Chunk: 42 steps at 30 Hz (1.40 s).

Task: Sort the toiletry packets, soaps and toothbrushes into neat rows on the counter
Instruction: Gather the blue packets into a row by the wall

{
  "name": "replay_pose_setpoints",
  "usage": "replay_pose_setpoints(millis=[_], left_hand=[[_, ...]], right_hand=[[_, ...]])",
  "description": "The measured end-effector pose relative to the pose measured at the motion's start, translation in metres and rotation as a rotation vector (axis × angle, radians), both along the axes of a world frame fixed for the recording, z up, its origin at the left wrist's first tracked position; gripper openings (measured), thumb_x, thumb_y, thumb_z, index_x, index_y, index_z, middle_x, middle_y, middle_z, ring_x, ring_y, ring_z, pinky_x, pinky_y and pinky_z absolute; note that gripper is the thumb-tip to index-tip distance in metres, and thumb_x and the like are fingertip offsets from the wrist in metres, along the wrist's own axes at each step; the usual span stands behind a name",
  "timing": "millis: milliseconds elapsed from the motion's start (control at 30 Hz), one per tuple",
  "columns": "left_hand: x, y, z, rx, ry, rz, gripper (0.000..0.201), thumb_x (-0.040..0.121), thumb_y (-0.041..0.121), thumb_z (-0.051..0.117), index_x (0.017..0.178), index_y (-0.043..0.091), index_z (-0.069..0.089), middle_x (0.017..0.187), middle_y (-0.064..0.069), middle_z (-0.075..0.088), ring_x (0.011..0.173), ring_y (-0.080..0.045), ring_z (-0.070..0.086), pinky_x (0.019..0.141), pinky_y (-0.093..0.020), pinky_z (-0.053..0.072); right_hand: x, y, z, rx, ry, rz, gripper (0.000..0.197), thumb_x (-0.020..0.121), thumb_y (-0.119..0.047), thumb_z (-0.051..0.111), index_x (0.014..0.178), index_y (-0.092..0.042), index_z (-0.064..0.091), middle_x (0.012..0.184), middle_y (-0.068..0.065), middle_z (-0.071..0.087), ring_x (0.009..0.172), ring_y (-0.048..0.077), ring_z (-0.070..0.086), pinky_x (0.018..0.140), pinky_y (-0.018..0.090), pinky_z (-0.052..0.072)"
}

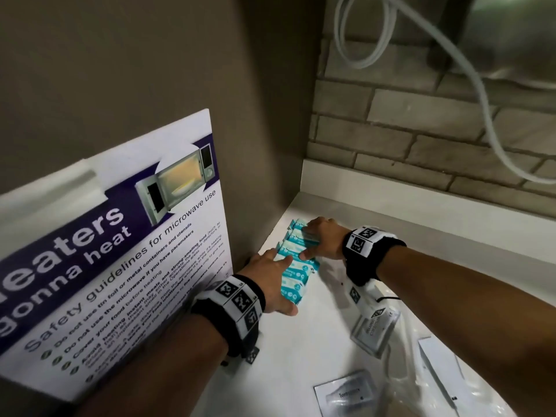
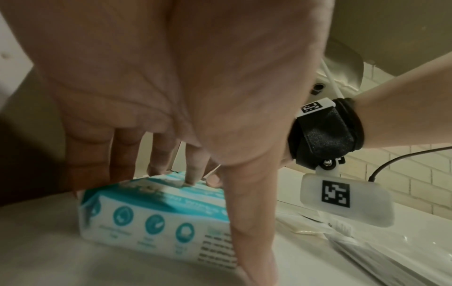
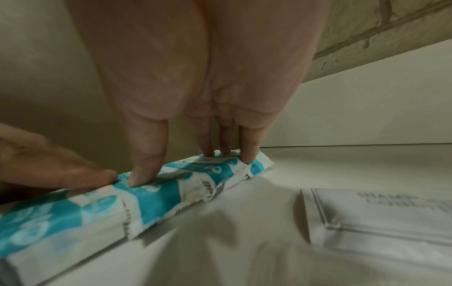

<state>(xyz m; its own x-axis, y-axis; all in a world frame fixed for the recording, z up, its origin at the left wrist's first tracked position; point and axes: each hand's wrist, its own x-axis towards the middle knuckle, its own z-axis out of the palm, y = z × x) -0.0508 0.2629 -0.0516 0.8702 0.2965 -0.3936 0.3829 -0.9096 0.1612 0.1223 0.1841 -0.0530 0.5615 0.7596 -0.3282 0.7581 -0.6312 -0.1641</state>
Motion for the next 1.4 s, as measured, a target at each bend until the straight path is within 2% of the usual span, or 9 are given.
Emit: replay_pose_setpoints(millis=[67,133,267,467,733,933,1100,1267,1400], left_hand=[[0.000,0.002,-0.002,-0.019,0.011,0.010,0.115,0.066,0.068,0.070,0.154,0.030,0.007,0.161,-0.001,0.007,0.145,-0.026,0.008,0.119,-0.039,0.018],[0.002,0.002,0.000,-0.071,0.014,0.021,0.120,0.063,0.076,0.067,0.154,0.030,0.004,0.162,0.003,0.000,0.148,-0.026,-0.002,0.120,-0.040,0.011],[0.015,-0.001,-0.002,-0.096,-0.044,-0.081,0.112,0.071,0.085,0.044,0.155,0.025,0.000,0.162,0.006,-0.013,0.148,-0.018,-0.016,0.121,-0.042,-0.001],[0.021,-0.002,-0.010,-0.036,0.058,-0.124,0.092,0.087,0.076,0.025,0.154,0.021,-0.005,0.162,0.002,-0.015,0.149,-0.017,-0.015,0.120,-0.045,-0.001],[0.020,-0.003,-0.007,-0.030,0.056,-0.137,0.088,0.090,0.071,0.027,0.155,0.018,-0.003,0.162,0.000,-0.015,0.149,-0.018,-0.015,0.120,-0.043,-0.002],[0.023,-0.002,-0.008,-0.025,0.077,-0.145,0.088,0.090,0.071,0.026,0.154,0.018,-0.005,0.162,0.000,-0.016,0.149,-0.018,-0.015,0.120,-0.043,-0.002],[0.022,-0.001,-0.008,-0.021,0.077,-0.151,0.089,0.090,0.072,0.026,0.154,0.019,-0.006,0.162,0.001,-0.017,0.149,-0.018,-0.016,0.119,-0.043,-0.003],[0.005,-0.005,-0.003,-0.061,-0.027,-0.147,0.086,0.092,0.067,0.031,0.155,0.018,-0.003,0.162,0.000,-0.014,0.149,-0.016,-0.014,0.121,-0.041,-0.001],[-0.017,-0.014,0.003,-0.078,-0.030,-0.160,0.083,0.095,0.059,0.037,0.155,0.012,0.004,0.163,-0.005,-0.006,0.150,-0.018,-0.007,0.122,-0.039,0.005]], right_hand=[[0.003,0.001,0.000,-0.003,0.009,0.000,0.073,0.086,-0.055,0.058,0.144,-0.013,0.041,0.143,0.009,0.043,0.131,0.028,0.040,0.110,0.040,0.035],[0.007,0.001,0.000,0.039,0.008,-0.018,0.061,0.090,-0.052,0.055,0.135,-0.012,0.053,0.124,0.011,0.052,0.116,0.027,0.047,0.099,0.036,0.040],[0.011,0.003,0.000,0.126,-0.065,-0.014,0.037,0.093,-0.031,0.054,0.125,-0.016,0.062,0.125,0.014,0.057,0.115,0.035,0.053,0.095,0.033,0.043],[0.014,0.011,0.001,0.134,-0.070,-0.002,0.039,0.092,-0.025,0.057,0.130,-0.018,0.061,0.130,0.009,0.060,0.116,0.029,0.056,0.097,0.032,0.046],[0.019,0.013,-0.003,0.172,-0.053,-0.046,0.040,0.089,-0.027,0.065,0.128,-0.016,0.063,0.130,0.005,0.062,0.118,0.025,0.057,0.096,0.025,0.041],[0.018,0.014,0.001,0.151,-0.046,-0.055,0.042,0.090,-0.030,0.064,0.130,-0.017,0.062,0.133,0.005,0.059,0.121,0.024,0.054,0.098,0.024,0.039],[0.014,0.014,0.002,0.132,-0.055,-0.035,0.042,0.093,-0.032,0.059,0.132,-0.015,0.060,0.133,0.008,0.058,0.120,0.027,0.054,0.098,0.027,0.041],[0.000,0.004,0.006,0.148,-0.076,0.046,0.048,0.093,-0.035,0.056,0.137,-0.016,0.053,0.131,0.015,0.054,0.120,0.032,0.053,0.101,0.033,0.042],[-0.022,-0.009,0.005,0.139,-0.067,0.184,0.036,0.091,-0.035,0.058,0.117,-0.010,0.065,0.115,0.015,0.061,0.108,0.031,0.057,0.095,0.035,0.045]])
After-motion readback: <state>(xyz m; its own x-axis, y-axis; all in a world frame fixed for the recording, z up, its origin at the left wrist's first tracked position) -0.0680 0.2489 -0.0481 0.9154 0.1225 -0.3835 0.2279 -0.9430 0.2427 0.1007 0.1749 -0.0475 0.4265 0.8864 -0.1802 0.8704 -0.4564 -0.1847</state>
